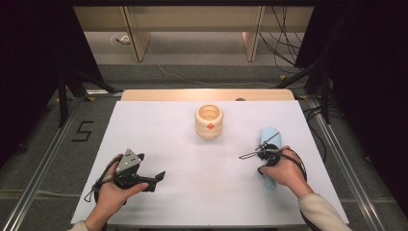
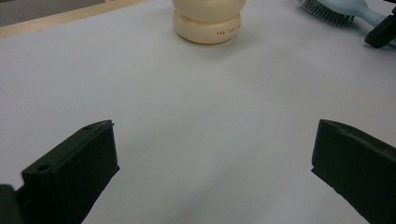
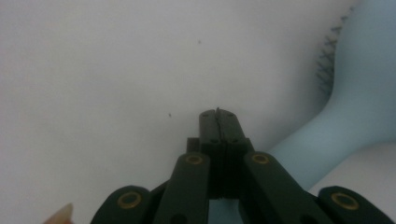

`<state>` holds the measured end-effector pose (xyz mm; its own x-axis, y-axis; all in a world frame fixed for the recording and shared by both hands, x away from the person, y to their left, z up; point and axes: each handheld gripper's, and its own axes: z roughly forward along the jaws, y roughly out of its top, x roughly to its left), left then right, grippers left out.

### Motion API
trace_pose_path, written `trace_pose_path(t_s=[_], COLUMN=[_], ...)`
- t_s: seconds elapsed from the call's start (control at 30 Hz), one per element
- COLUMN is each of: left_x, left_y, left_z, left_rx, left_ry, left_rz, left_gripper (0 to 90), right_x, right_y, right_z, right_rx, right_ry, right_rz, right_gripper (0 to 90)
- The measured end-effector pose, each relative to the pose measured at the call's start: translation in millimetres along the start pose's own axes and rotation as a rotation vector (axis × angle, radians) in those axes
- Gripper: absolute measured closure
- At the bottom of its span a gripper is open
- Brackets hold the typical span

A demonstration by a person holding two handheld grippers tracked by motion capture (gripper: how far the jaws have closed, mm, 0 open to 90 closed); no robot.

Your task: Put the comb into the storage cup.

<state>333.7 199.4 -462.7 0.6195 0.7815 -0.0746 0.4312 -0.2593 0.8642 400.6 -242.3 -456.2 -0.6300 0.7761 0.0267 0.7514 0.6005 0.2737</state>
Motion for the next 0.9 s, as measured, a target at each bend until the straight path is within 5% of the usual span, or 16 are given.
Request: trace_pose_path(t_s=[0.47, 0.9], left_x=[-0.1, 0.9], left_y=[0.0, 0.6], left_z=[0.4, -1.3], left_rx=[0.003, -0.003], left_ry=[0.001, 0.003], left_rz=[0.002, 0.001], left_gripper=[0.0, 0.0], right_x=[-20.5, -27.7], right_y=[-38.2, -43.7], right_z=[-13.6, -15.9], right_rx=[-0.033, -0.038], right_ry=[-0.037, -0.051], right_rz=[0.083, 0.097], right_gripper=[90.0, 90.0])
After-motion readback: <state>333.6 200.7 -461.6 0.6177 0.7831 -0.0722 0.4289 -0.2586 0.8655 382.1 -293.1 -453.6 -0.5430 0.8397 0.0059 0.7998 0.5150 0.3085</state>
